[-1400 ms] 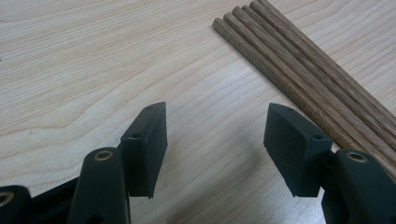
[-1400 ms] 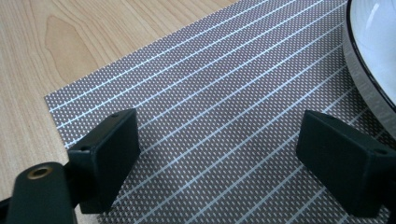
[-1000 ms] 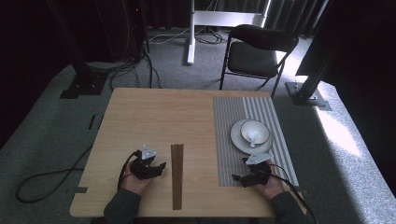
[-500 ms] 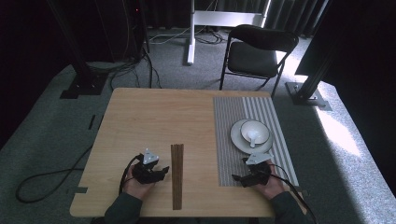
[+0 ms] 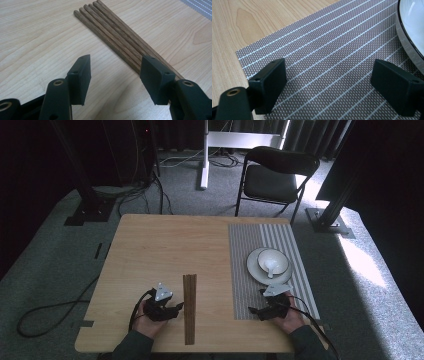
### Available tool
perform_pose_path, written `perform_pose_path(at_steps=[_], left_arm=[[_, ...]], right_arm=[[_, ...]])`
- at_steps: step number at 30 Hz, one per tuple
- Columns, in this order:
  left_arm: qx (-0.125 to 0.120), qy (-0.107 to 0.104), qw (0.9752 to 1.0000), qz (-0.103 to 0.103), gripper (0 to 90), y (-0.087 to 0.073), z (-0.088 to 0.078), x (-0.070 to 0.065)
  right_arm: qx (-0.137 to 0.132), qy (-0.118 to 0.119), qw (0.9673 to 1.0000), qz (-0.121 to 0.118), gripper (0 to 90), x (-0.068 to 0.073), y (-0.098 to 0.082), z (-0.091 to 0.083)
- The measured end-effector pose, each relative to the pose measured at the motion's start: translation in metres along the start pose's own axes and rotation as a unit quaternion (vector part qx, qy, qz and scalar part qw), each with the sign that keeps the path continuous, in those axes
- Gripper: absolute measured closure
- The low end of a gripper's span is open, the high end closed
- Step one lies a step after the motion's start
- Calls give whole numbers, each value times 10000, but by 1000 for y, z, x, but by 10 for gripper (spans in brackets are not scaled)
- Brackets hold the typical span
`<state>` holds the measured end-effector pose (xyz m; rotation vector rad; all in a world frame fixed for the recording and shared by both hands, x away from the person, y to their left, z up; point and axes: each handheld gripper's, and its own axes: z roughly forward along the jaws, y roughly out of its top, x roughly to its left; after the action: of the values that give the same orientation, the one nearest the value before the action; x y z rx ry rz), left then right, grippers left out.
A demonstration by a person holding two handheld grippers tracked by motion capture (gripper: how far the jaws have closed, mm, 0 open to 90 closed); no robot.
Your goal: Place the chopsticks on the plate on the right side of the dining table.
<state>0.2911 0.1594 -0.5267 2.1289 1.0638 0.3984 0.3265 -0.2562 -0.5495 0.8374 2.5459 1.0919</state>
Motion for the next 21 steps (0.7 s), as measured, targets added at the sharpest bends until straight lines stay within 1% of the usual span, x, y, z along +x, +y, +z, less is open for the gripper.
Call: perform_pose_path(at_steps=[11,21], left_arm=[[-73,-90,9999,59,423,-2,-2,-7],[-21,-185,9997,158,424,-3,-1,-13]], right_arm=[[0,1,10000,-2,124,0,0,0],[-1,1,10000,-3,124,0,0,0]])
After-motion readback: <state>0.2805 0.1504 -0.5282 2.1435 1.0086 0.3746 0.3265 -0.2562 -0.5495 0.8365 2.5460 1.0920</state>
